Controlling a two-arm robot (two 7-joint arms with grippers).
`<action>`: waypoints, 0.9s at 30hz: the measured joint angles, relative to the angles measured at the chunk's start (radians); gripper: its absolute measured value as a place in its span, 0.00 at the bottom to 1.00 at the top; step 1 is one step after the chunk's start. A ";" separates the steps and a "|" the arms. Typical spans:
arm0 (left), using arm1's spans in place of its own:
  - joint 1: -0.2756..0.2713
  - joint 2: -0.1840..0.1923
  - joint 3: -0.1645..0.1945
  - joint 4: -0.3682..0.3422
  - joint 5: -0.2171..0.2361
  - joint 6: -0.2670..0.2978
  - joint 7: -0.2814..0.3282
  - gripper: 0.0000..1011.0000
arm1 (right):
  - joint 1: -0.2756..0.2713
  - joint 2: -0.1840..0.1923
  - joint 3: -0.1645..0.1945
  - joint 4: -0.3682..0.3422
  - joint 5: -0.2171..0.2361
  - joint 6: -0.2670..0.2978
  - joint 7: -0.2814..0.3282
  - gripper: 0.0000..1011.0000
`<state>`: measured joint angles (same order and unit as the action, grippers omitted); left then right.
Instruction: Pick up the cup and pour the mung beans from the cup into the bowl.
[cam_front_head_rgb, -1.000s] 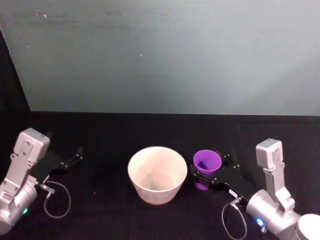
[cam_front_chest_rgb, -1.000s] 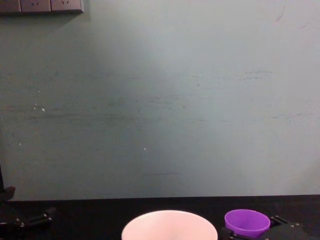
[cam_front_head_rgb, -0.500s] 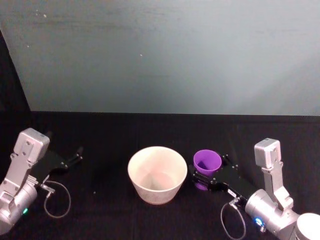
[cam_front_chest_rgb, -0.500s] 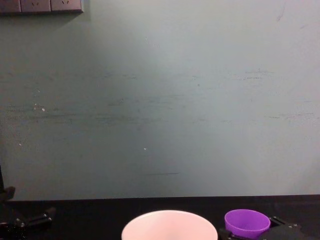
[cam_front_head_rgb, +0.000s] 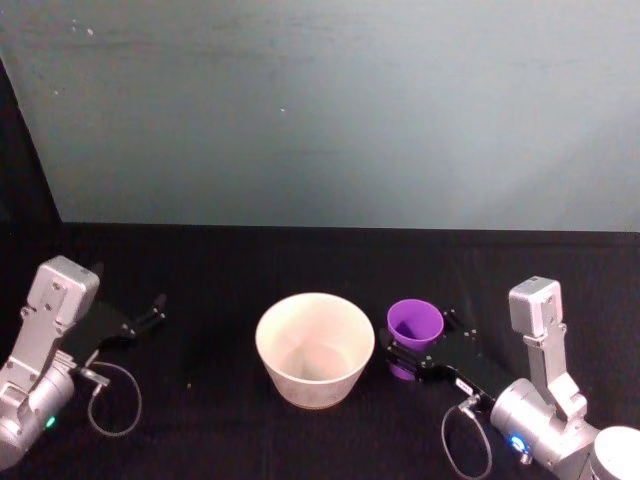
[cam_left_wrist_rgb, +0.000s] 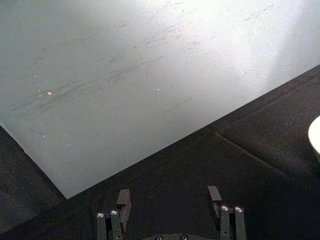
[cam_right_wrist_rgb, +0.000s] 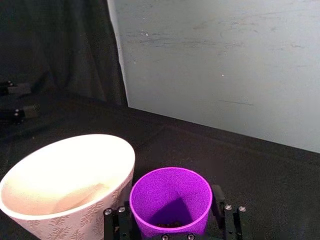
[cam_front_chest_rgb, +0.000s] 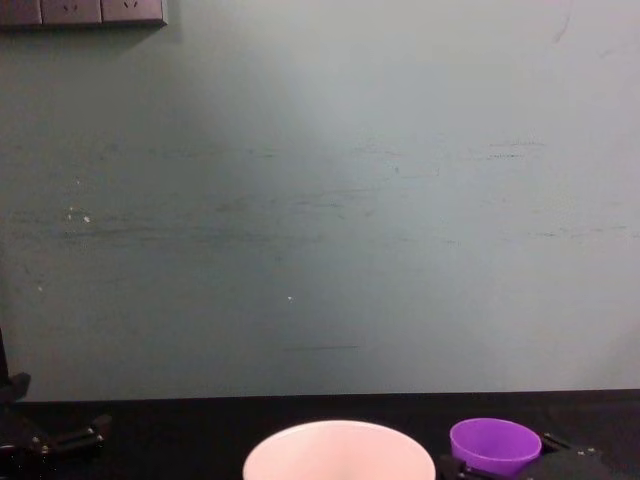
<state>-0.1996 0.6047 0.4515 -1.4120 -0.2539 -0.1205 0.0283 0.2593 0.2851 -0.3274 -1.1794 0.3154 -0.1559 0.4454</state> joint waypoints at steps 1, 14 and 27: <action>0.000 0.000 0.000 0.000 0.000 0.000 0.000 0.99 | 0.000 0.000 0.000 0.000 0.000 0.000 0.000 0.92; 0.000 0.000 0.000 0.000 0.000 0.000 0.000 0.99 | 0.000 0.000 0.000 -0.001 0.000 -0.001 0.000 0.73; 0.000 0.000 0.000 0.000 0.000 0.000 0.000 0.99 | -0.031 0.032 0.009 -0.089 -0.017 0.018 -0.018 0.73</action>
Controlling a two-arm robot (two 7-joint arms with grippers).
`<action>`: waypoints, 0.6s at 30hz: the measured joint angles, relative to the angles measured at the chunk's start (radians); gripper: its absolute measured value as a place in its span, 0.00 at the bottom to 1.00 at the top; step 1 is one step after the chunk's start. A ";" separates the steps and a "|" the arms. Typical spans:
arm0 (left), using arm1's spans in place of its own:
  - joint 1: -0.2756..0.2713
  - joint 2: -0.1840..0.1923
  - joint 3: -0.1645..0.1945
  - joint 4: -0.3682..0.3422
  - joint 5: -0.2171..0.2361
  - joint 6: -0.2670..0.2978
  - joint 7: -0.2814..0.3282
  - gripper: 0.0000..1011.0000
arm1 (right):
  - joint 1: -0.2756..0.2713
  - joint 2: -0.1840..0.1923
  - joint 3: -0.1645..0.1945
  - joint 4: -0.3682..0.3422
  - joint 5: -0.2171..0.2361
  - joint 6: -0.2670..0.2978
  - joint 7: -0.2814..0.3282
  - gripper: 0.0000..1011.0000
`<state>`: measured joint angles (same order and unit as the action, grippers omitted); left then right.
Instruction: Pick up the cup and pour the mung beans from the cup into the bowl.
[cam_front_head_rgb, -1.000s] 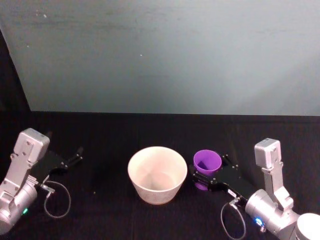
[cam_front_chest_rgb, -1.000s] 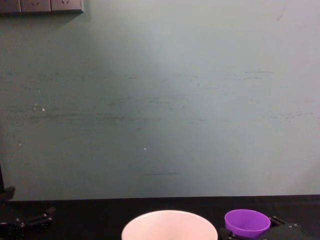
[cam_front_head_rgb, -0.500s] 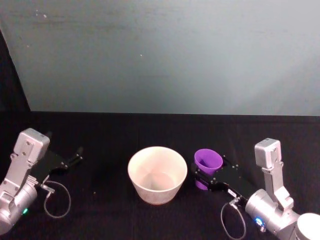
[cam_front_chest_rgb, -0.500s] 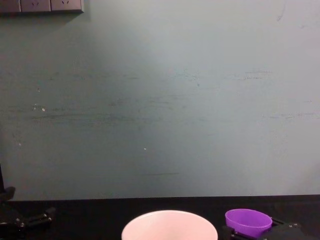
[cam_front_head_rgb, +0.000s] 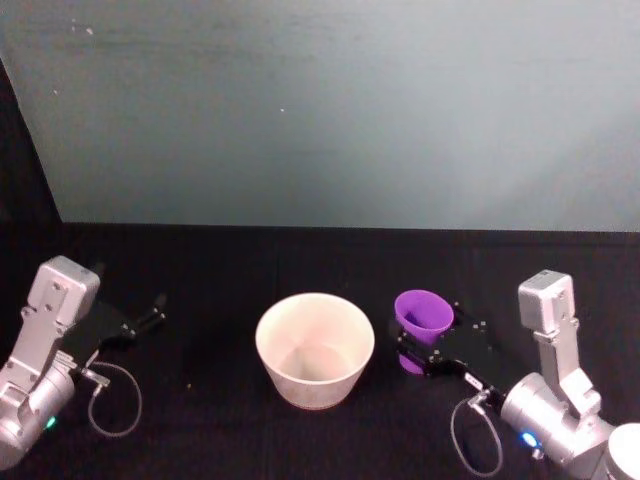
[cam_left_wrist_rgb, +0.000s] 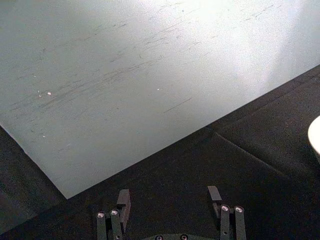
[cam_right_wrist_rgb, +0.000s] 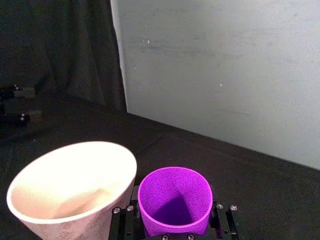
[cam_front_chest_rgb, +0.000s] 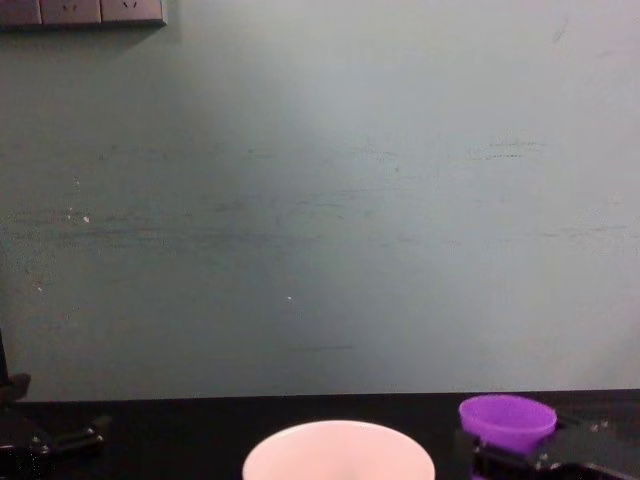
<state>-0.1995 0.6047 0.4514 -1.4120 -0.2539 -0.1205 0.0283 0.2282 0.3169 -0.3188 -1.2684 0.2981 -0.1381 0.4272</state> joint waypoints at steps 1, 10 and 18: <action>0.000 0.000 0.000 0.000 0.000 0.000 0.000 0.99 | -0.004 0.004 0.003 -0.014 -0.001 0.005 -0.003 0.73; 0.000 0.000 0.000 0.000 0.000 0.000 0.000 0.99 | -0.057 0.059 0.051 -0.197 0.013 0.084 -0.033 0.73; 0.000 0.000 0.000 0.000 0.000 0.000 0.000 0.99 | -0.082 0.096 0.097 -0.319 0.063 0.137 -0.037 0.73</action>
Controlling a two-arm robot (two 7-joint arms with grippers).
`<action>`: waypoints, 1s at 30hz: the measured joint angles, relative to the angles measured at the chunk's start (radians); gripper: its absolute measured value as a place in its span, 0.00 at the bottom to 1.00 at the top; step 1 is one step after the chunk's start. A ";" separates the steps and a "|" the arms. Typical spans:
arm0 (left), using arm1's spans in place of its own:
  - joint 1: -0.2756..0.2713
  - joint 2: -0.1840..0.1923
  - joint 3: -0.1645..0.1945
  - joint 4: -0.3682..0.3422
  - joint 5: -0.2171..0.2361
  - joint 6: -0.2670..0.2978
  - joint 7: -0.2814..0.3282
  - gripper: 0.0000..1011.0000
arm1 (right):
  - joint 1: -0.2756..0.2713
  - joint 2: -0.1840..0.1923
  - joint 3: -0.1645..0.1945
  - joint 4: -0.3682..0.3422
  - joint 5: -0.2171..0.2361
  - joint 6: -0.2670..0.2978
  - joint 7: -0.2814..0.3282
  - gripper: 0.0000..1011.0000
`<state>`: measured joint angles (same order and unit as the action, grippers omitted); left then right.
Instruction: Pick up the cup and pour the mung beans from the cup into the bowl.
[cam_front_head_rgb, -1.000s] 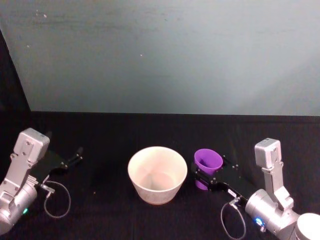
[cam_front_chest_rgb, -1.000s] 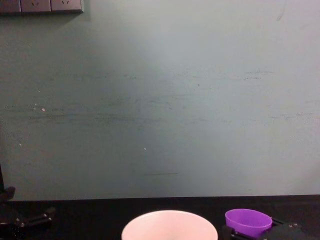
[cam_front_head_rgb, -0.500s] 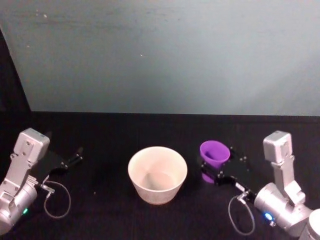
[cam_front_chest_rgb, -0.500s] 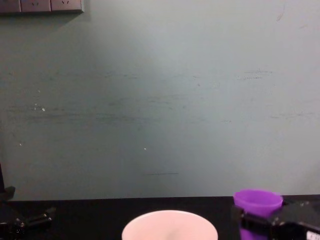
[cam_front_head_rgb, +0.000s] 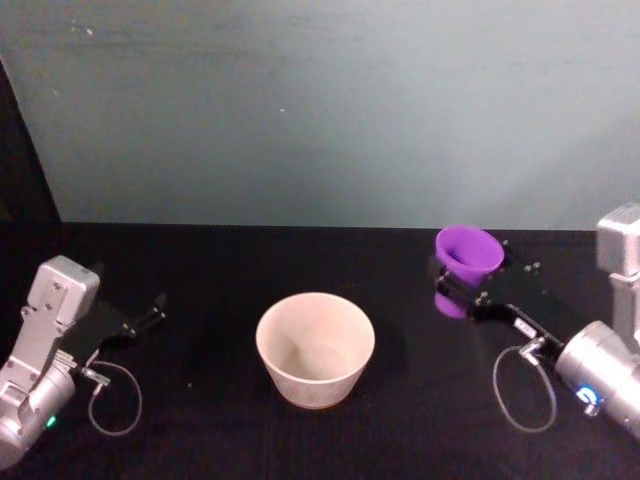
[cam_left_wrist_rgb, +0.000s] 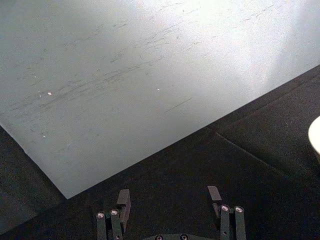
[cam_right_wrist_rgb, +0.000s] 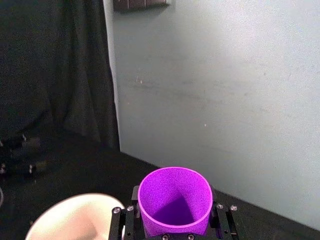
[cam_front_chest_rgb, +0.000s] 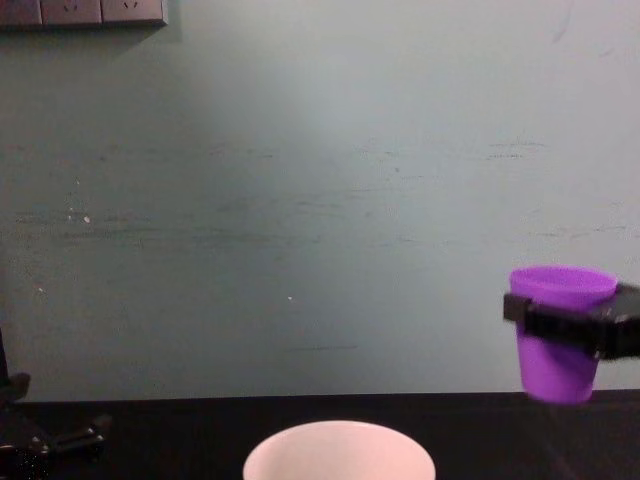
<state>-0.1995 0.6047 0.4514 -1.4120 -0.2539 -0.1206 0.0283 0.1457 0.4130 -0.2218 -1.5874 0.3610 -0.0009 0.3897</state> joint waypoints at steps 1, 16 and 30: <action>0.000 0.000 0.000 0.000 0.000 0.000 0.000 0.99 | -0.002 0.007 0.009 -0.019 0.013 0.012 0.000 0.73; 0.000 0.000 0.000 0.000 0.000 0.000 0.000 0.99 | 0.027 0.049 0.019 -0.107 0.058 0.088 -0.012 0.73; 0.000 0.000 0.000 0.000 0.000 0.000 0.000 0.99 | 0.025 0.046 0.020 -0.100 0.057 0.085 -0.011 0.73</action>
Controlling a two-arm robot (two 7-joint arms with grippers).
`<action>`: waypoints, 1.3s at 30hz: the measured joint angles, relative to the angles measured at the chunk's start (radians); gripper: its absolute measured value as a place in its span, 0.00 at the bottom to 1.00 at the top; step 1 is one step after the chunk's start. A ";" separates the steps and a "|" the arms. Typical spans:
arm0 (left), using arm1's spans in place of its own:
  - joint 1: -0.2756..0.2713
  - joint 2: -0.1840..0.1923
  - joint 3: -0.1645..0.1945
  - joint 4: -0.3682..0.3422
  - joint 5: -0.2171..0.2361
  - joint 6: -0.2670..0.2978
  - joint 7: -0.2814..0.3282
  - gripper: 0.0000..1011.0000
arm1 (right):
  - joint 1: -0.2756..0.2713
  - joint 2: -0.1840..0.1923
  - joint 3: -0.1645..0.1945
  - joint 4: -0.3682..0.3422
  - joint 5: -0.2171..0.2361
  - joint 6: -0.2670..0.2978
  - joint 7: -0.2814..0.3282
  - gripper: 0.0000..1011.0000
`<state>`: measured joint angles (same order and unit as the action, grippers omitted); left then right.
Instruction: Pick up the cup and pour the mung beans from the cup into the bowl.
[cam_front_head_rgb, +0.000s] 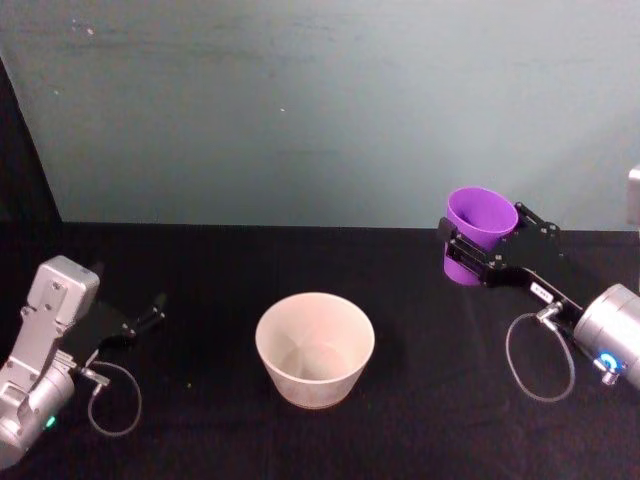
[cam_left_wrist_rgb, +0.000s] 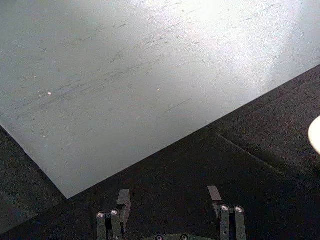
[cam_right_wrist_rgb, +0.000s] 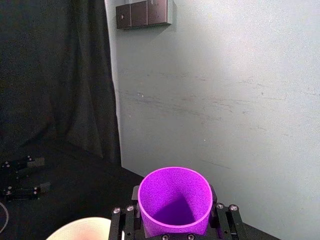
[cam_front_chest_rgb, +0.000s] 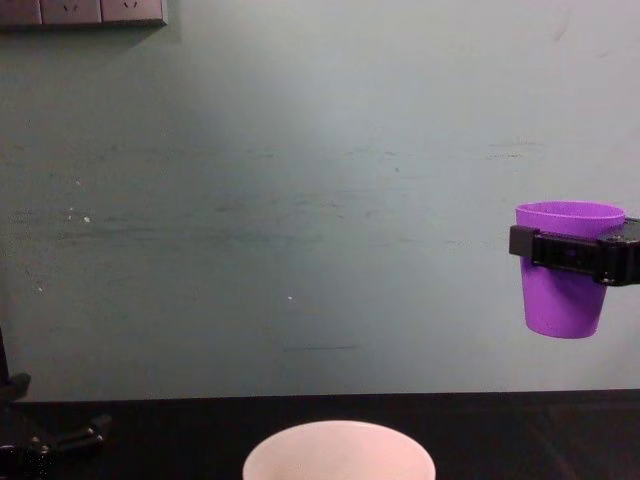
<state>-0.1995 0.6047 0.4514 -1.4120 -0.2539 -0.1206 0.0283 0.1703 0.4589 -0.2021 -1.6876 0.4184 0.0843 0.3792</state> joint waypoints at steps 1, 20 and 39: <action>0.000 0.000 0.000 0.000 0.000 0.000 0.000 0.99 | 0.000 0.000 0.000 0.000 0.000 0.000 0.000 0.73; 0.000 0.000 0.000 0.000 0.000 0.000 0.000 0.99 | -0.001 -0.002 0.000 0.002 -0.001 -0.002 0.001 0.73; 0.000 0.000 0.000 0.000 0.000 0.000 0.000 0.99 | -0.001 -0.002 0.000 0.003 -0.001 -0.003 0.002 0.73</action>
<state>-0.1995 0.6047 0.4514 -1.4120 -0.2539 -0.1205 0.0283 0.1690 0.4574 -0.2020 -1.6850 0.4169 0.0816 0.3811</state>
